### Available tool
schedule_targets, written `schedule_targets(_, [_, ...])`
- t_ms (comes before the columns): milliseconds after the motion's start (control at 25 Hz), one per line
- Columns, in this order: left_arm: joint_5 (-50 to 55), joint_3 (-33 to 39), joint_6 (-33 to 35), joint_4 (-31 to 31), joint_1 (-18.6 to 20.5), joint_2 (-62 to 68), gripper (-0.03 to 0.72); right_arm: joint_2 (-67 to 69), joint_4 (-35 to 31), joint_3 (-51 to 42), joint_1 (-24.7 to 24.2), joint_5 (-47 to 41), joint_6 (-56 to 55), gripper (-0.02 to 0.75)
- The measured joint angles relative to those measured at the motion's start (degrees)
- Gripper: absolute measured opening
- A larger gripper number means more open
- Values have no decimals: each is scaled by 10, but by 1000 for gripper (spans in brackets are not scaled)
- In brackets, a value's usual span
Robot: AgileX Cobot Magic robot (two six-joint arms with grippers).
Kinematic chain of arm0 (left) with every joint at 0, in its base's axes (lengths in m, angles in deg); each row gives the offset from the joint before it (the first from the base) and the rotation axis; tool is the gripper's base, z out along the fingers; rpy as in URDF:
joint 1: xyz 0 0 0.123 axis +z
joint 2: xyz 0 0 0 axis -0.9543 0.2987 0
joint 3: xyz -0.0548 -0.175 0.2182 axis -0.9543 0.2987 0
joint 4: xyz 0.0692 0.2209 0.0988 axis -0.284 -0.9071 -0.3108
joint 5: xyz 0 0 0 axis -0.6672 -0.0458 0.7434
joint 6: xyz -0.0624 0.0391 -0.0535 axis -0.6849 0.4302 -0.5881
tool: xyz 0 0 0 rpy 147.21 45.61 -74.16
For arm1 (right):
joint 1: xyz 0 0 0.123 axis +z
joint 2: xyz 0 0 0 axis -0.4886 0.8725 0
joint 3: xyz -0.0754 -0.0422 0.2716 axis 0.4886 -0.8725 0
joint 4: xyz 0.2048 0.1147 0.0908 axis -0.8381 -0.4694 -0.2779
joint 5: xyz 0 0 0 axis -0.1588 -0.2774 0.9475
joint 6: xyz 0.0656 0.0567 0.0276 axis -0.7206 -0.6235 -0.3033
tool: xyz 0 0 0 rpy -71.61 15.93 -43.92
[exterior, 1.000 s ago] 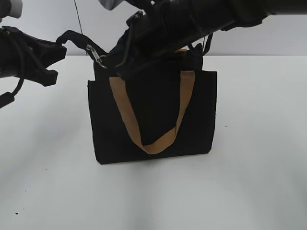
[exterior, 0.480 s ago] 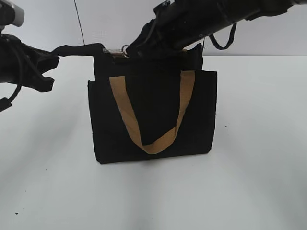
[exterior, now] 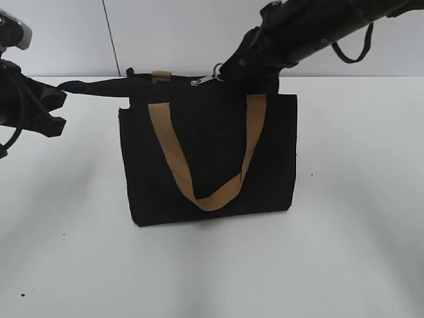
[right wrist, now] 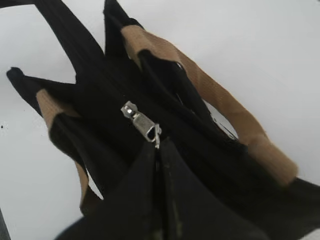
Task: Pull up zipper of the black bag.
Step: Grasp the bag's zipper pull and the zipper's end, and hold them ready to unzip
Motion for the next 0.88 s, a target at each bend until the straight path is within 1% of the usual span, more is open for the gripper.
schedule_targets(160, [3, 0, 0, 1, -1, 0, 29, -22, 34, 0, -28, -20, -28, -13])
schedule_targets(400, [9, 0, 0, 2, -1, 0, 29, -27, 138, 0, -58, -40, -106, -13])
schedule_targets(480, [9, 0, 0, 2, -1, 0, 29, -28, 155, 0, -61, -41, -122, -13])
schedule_targets(600, [10, 0, 0, 2, -1, 0, 29, -30, 152, 0, -60, -43, -129, -13])
schedule_targets(680, [11, 0, 0, 4, -1, 0, 29, -31, 137, 0, -60, -43, -131, -13])
schedule_targets(760, [12, 0, 0, 25, -1, 0, 29, -32, 124, 0, -60, -43, -132, -8])
schedule_targets(840, [12, 0, 0, 49, -1, -1, 55, -32, 116, 0, -60, -43, -133, 35])
schedule_targets(880, [12, 0, 0, 62, -1, -1, 90, -33, 113, 0, -60, -43, -133, 74])
